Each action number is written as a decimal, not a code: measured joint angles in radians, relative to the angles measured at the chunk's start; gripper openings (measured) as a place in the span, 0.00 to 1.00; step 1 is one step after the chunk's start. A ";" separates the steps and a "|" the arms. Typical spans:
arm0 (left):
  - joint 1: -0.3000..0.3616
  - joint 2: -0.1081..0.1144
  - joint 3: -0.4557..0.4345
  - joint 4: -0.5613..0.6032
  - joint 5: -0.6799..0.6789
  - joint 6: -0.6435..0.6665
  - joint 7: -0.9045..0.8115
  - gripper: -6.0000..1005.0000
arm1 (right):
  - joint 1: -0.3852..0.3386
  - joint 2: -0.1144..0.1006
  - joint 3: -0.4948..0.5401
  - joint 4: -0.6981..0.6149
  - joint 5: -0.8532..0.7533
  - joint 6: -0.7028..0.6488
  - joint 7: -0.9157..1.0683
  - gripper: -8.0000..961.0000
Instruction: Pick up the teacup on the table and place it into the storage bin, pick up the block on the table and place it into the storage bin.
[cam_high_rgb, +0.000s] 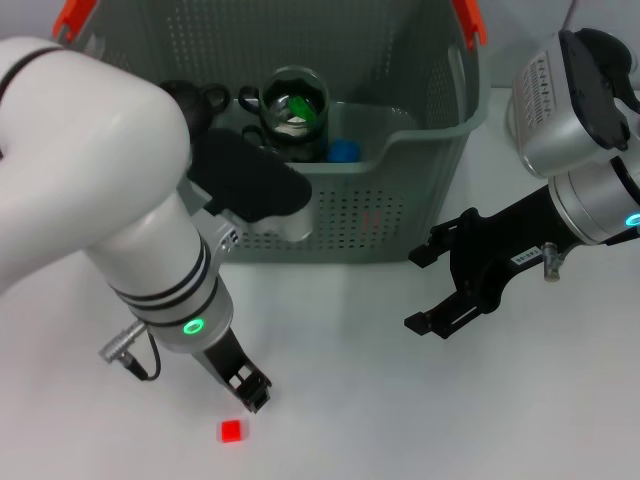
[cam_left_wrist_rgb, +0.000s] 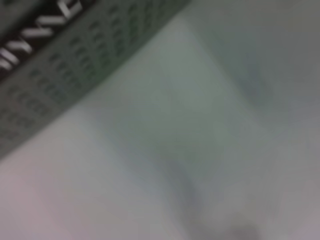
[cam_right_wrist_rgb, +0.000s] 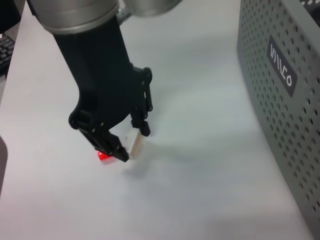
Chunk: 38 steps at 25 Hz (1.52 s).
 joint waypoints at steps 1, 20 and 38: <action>-0.001 0.001 -0.006 0.008 0.000 0.002 0.001 0.43 | 0.000 0.000 0.000 0.000 0.000 0.001 0.000 0.98; -0.026 0.010 -0.608 0.163 -0.398 0.360 0.362 0.44 | -0.004 -0.006 0.002 0.006 0.000 0.002 0.004 0.98; -0.250 0.201 -1.007 -0.134 -0.752 0.155 0.502 0.46 | -0.005 0.000 -0.004 0.008 0.000 -0.005 0.007 0.98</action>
